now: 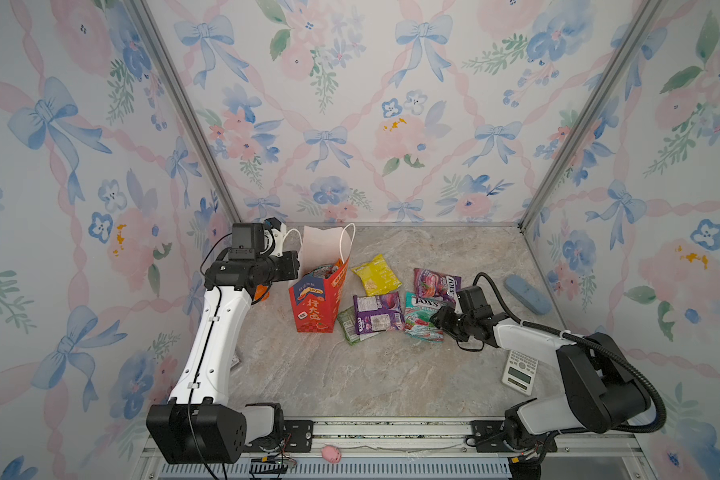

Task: Place the snacks into the paper bag
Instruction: 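Grasp the teal Fox's Mint Blossom packet with the right gripper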

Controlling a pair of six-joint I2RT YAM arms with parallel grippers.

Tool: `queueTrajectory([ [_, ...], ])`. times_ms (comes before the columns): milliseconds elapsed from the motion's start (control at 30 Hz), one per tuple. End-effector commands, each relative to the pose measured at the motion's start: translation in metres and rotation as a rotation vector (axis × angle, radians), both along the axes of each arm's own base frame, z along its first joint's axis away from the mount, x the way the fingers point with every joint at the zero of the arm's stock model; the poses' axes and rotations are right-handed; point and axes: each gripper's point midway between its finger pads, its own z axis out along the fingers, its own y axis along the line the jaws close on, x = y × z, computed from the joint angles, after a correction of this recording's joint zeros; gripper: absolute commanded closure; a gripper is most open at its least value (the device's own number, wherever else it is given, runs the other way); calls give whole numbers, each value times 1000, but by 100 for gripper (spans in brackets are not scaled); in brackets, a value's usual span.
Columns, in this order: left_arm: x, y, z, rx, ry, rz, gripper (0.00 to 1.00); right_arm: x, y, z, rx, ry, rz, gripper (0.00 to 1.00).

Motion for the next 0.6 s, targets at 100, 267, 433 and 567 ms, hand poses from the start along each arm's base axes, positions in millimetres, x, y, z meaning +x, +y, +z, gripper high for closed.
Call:
queueTrajectory([
  [100,-6,-2,9,-12,-32,-6,100,7,13,3,29,-16,16,62],
  [267,-6,-2,11,-12,-34,-7,100,11,14,12,33,-45,21,82],
  [433,-5,-2,11,-11,-34,-4,100,15,16,24,24,-70,38,98],
  [567,-5,-2,9,-11,-29,-5,100,17,16,30,19,-84,43,100],
])
